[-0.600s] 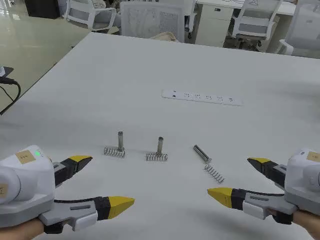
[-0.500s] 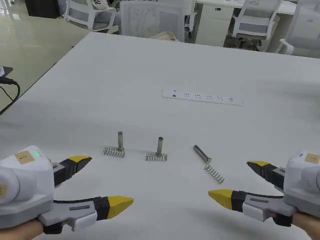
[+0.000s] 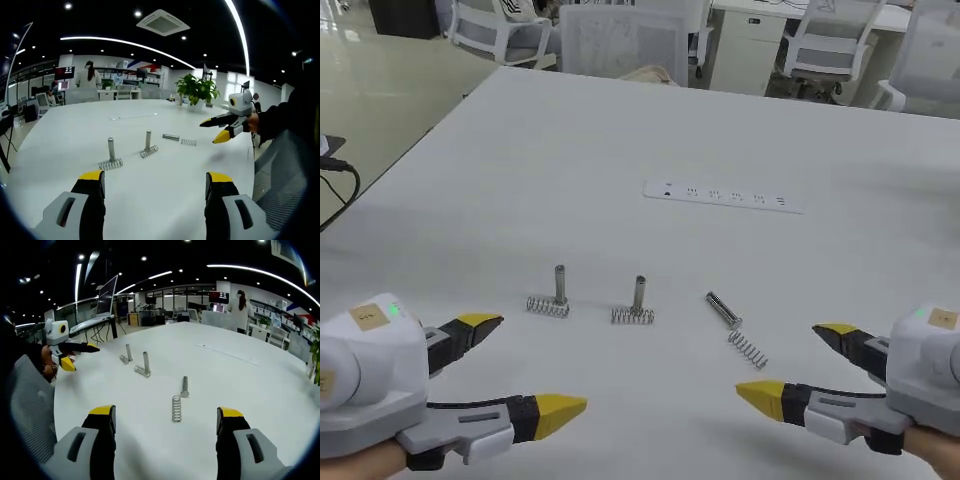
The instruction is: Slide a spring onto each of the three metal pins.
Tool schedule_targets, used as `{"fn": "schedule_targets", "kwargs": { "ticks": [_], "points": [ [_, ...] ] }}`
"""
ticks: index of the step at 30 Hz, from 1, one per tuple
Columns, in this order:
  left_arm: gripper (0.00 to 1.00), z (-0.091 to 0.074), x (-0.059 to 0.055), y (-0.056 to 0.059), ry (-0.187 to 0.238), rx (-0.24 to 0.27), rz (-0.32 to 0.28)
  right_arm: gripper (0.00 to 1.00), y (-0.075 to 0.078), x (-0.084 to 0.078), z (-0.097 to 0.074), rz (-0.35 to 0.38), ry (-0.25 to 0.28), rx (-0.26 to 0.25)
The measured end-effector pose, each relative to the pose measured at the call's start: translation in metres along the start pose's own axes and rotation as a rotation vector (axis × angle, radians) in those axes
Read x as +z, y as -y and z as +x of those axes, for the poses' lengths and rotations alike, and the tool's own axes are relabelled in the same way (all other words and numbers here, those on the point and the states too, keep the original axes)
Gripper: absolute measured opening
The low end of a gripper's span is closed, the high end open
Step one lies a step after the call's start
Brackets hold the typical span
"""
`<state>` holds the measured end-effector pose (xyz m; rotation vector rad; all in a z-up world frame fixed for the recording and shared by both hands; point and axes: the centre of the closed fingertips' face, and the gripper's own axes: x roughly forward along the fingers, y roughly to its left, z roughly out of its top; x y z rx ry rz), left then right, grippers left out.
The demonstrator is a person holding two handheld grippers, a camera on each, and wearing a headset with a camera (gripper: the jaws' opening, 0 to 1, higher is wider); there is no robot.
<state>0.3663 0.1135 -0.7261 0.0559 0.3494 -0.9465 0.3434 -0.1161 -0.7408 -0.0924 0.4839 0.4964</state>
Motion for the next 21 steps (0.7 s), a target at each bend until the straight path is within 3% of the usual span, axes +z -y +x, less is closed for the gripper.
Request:
{"fn": "schedule_targets", "kwargs": {
  "ticks": [21],
  "points": [
    [0.80, 0.0011, 0.0004, 0.0022, 0.000, 0.002, -0.004, 0.81, 0.0009, -0.0015, 0.0005, 0.005, -0.004, -0.001]
  ]
}}
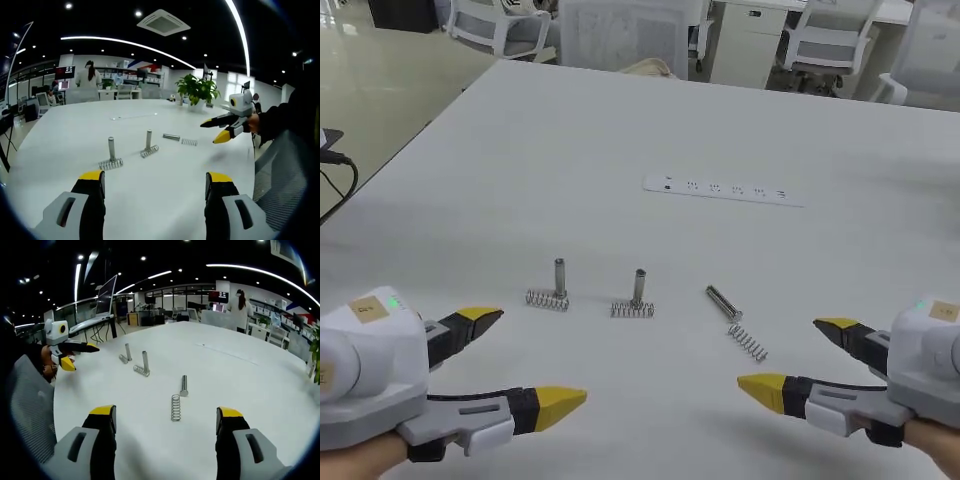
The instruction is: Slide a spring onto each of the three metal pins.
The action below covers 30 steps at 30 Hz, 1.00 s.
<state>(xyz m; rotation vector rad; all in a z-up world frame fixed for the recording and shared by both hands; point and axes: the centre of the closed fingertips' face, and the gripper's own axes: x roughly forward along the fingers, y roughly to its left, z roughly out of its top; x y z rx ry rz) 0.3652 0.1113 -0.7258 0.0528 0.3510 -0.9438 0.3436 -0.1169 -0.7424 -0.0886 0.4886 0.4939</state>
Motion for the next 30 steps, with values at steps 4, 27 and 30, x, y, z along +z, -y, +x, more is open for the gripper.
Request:
{"fn": "schedule_targets", "kwargs": {
  "ticks": [4, 27, 30],
  "points": [
    [0.79, 0.0000, 0.0004, 0.0007, 0.001, 0.000, -0.001, 0.80, 0.0006, -0.0001, -0.0001, -0.001, -0.002, -0.001],
    [0.79, 0.0001, 0.0010, 0.0012, 0.004, -0.001, -0.002, 0.79, 0.0006, -0.0017, -0.0001, -0.003, -0.010, -0.001],
    [0.79, -0.0002, 0.0008, 0.0009, 0.003, 0.000, -0.003, 0.79, 0.0004, -0.0015, 0.0005, -0.008, -0.014, -0.001]
  ]
}}
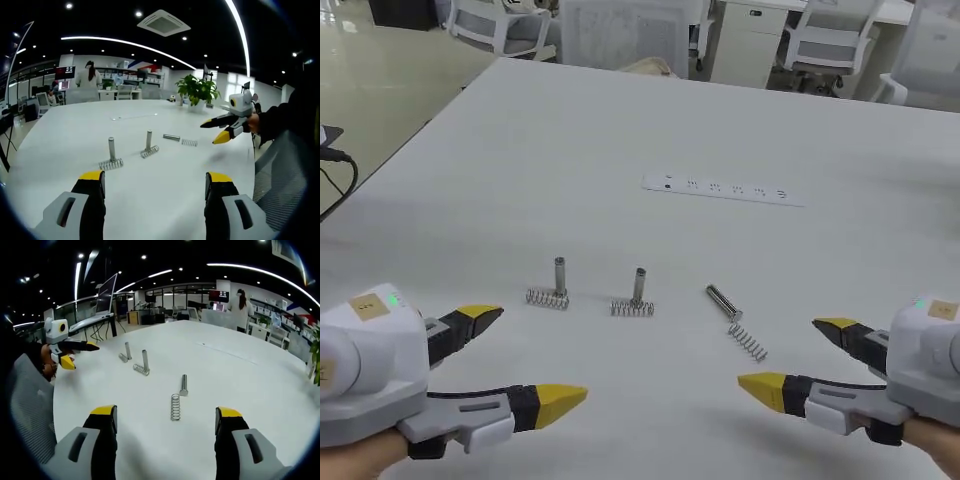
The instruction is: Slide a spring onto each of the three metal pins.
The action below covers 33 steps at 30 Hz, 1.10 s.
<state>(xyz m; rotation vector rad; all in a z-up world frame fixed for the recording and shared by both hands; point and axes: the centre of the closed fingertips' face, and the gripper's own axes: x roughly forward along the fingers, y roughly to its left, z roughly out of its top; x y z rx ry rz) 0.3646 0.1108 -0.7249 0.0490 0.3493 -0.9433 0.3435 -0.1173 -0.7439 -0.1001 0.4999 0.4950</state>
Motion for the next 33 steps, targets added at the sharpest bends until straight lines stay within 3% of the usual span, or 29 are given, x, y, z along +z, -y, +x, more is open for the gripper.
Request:
{"fn": "schedule_targets", "kwargs": {
  "ticks": [12, 17, 33],
  "points": [
    [0.79, 0.000, 0.000, -0.001, 0.003, -0.004, -0.002, 0.77, 0.009, 0.016, 0.008, -0.035, -0.005, -0.004],
    [0.79, 0.000, -0.001, -0.002, 0.001, -0.005, -0.002, 0.76, 0.015, 0.030, 0.018, -0.061, -0.006, -0.003],
    [0.78, -0.002, 0.001, -0.002, 0.006, 0.000, -0.005, 0.70, 0.027, 0.055, 0.051, -0.115, -0.050, 0.000]
  ]
}}
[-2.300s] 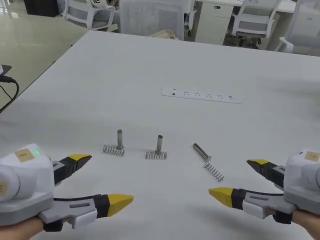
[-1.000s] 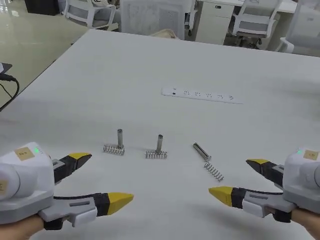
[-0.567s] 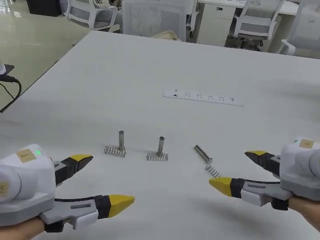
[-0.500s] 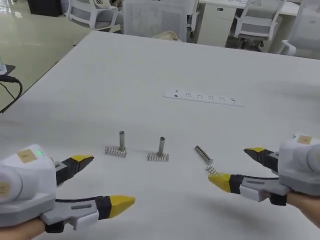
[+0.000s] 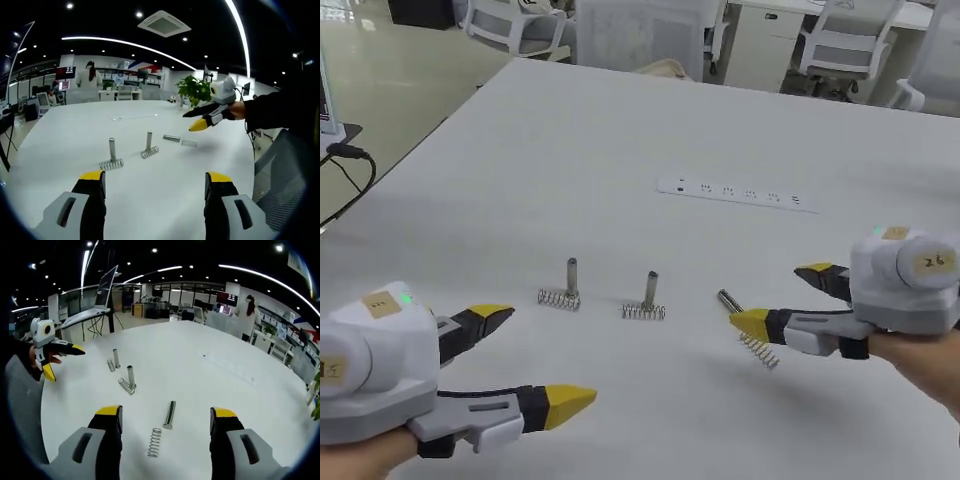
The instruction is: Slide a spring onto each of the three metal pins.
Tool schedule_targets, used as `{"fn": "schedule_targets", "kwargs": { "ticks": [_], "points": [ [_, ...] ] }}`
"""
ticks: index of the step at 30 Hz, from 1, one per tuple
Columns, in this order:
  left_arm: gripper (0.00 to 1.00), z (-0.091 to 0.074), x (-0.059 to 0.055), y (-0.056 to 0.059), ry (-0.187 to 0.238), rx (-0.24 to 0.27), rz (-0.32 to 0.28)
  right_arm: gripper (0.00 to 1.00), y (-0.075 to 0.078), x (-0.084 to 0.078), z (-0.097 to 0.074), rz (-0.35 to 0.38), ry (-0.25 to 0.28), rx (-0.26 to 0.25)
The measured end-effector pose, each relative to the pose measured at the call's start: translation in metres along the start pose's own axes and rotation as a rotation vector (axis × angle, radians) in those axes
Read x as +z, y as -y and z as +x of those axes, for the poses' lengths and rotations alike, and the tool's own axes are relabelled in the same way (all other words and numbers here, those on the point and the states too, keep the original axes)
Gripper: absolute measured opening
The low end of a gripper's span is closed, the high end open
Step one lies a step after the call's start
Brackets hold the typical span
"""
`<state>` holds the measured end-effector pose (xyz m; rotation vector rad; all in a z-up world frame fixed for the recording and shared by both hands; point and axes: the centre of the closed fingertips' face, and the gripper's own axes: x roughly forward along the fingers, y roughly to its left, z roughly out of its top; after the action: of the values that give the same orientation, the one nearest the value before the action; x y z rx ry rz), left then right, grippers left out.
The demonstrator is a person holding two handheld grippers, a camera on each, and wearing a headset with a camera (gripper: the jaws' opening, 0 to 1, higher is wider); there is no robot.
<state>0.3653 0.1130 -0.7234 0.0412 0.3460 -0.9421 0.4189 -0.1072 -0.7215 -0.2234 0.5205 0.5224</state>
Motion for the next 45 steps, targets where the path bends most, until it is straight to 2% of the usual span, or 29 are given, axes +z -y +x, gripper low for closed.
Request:
{"fn": "schedule_targets", "kwargs": {
  "ticks": [12, 22, 45],
  "points": [
    [0.78, 0.000, -0.001, 0.000, 0.001, 0.003, -0.003, 0.62, 0.013, 0.002, 0.025, 0.005, -0.065, -0.013],
    [0.78, 0.000, -0.001, 0.000, 0.001, 0.006, -0.007, 0.53, 0.017, -0.003, 0.040, 0.022, -0.121, -0.018],
    [0.77, 0.002, -0.003, -0.002, 0.003, 0.002, -0.020, 0.26, 0.010, -0.017, 0.057, 0.026, -0.270, -0.018]
  ]
}}
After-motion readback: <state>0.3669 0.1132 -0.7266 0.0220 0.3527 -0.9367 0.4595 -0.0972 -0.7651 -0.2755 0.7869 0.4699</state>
